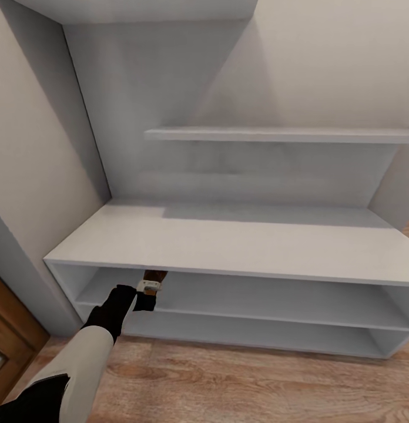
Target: Pick up the two gym shoes and the two sandals from the corridor floor and place them onto the hallstand (shoe rack) in the corridor, making sure they are on the rack and not on the floor. Arrange them so the two gym shoes are next to each other and the two sandals are next to each other.
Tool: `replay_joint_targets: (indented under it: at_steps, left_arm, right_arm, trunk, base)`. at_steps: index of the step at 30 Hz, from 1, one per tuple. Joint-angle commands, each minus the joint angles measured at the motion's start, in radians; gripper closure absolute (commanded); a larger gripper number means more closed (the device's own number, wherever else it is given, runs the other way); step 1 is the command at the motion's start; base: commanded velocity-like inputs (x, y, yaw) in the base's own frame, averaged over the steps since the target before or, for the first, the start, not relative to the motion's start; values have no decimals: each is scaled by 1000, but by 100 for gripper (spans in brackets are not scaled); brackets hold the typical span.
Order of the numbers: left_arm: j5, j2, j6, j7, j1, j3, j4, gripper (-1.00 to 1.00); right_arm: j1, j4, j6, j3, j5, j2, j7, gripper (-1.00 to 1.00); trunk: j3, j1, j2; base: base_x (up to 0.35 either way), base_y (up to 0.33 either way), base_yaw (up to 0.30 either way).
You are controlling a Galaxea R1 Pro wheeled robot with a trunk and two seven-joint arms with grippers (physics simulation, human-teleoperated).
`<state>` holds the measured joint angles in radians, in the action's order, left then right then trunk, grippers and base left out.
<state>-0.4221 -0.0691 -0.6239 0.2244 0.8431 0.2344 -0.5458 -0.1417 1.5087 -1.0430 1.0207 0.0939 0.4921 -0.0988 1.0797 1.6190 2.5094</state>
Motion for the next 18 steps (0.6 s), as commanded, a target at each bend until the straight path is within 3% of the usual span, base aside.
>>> replay_joint_targets:
  at_steps: [1,10,18]
  left_arm:
    - [-10,-1,-3,9,1,8,-2,100]
    - [-10,-1,-3,9,1,8,-2,100]
    - [-10,-1,-3,9,1,8,-2,100]
  right_arm:
    - [-1,1,-4,1,10,0,-10,100]
    - [-1,1,-4,1,11,0,-10,100]
    - [-1,1,-4,1,10,0,-10,100]
  trunk:
    - [1,0,0]
    - [1,0,0]
    - [1,0,0]
  base:
    - [54,0,0]
    - [168,0,0]
    - [25,0,0]
